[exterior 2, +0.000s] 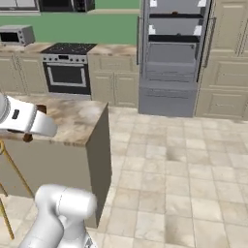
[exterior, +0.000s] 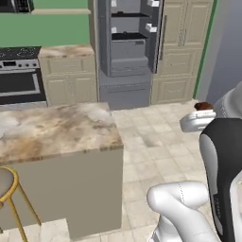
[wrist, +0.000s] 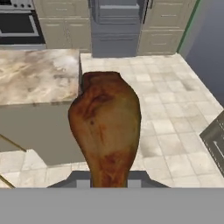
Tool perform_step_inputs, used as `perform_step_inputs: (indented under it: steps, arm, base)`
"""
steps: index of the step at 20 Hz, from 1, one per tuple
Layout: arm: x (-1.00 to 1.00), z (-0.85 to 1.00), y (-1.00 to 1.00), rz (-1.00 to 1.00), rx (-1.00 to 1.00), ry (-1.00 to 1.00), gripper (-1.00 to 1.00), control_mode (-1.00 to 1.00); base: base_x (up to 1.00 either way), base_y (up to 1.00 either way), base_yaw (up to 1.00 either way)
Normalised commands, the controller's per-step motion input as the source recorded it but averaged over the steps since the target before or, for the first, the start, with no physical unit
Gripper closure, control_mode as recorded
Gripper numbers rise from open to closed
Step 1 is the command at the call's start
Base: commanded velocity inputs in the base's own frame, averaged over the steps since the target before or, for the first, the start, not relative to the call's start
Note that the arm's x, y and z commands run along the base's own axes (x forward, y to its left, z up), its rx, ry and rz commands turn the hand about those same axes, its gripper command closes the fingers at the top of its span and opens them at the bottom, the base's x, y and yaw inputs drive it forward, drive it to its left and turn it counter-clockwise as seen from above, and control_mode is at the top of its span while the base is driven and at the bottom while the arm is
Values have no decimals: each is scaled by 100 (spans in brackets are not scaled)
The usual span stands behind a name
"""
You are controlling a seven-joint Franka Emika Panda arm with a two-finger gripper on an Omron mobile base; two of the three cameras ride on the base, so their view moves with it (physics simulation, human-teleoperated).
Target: Transport the chicken drumstick and onion to the fridge. Place the chicken drumstick on the rack containing meat and place the onion on the rack containing the vegetable, ensuring meats and vegetables are on different racks.
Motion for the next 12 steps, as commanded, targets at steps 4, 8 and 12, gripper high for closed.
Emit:
perform_step_inputs:
  steps: [4, 8, 12]
  arm:
    - [0, 0, 0, 0, 0, 0, 100, 100]
    - [0, 0, 0, 0, 0, 0, 100, 100]
    - [0, 0, 0, 0, 0, 0, 100, 100]
  base:
    - [98, -100, 2]
    - [100, -100, 1]
    - [100, -93, 5]
